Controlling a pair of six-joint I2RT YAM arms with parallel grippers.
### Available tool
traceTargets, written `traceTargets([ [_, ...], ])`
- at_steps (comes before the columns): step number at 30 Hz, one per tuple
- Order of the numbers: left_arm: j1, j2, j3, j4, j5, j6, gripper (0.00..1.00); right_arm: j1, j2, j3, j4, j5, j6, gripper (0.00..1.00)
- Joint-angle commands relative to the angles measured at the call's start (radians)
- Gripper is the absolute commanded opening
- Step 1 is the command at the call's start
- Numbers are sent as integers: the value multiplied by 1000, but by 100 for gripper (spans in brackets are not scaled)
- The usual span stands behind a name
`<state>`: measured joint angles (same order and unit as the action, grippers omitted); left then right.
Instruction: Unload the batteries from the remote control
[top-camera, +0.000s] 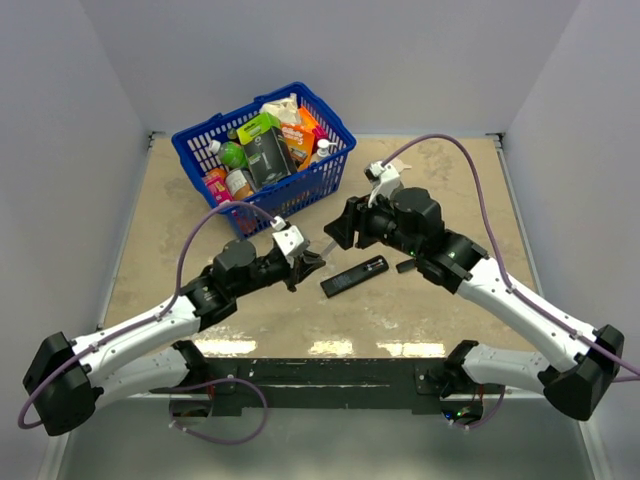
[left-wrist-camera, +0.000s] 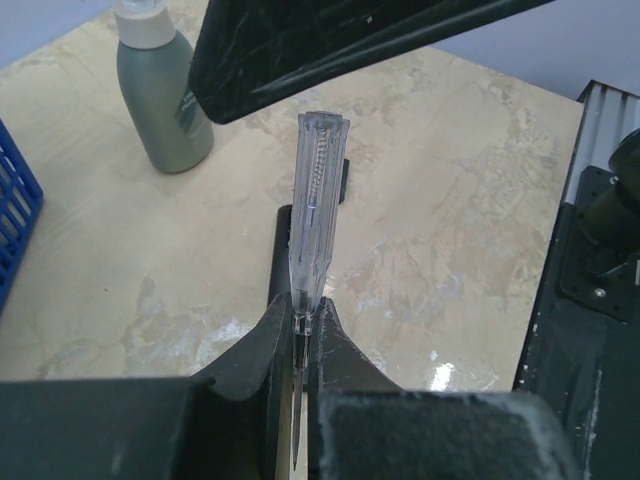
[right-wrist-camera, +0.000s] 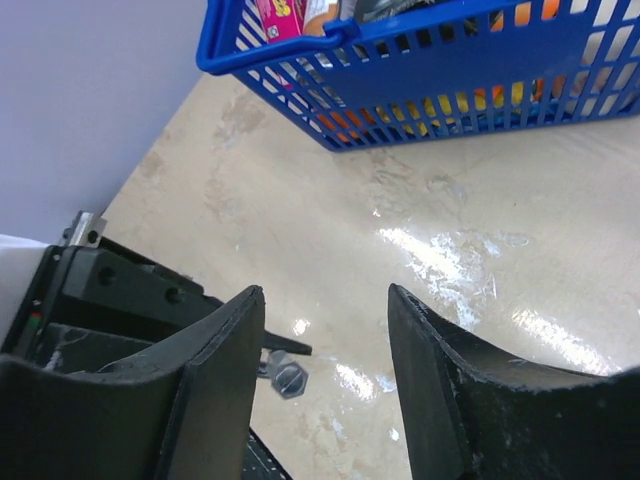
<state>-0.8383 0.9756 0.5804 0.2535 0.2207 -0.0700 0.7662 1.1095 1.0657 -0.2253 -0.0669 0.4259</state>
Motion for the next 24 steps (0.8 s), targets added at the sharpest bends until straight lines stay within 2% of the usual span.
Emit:
traceTargets([
  [1,2,-35,-25,63,29,-80,0,1,41,25,0,-62,-15,54],
  [7,2,-35,-39,38,3,-86,0,1,64,13,-25,-112,-22,49],
  [17,2,-20,-47,55,6,-97,0,4,79,-13,-45,-166,-50,49],
  [24,1,-21,-51,55,2,-96,0,4,73,-24,-26,-125,-50,45],
])
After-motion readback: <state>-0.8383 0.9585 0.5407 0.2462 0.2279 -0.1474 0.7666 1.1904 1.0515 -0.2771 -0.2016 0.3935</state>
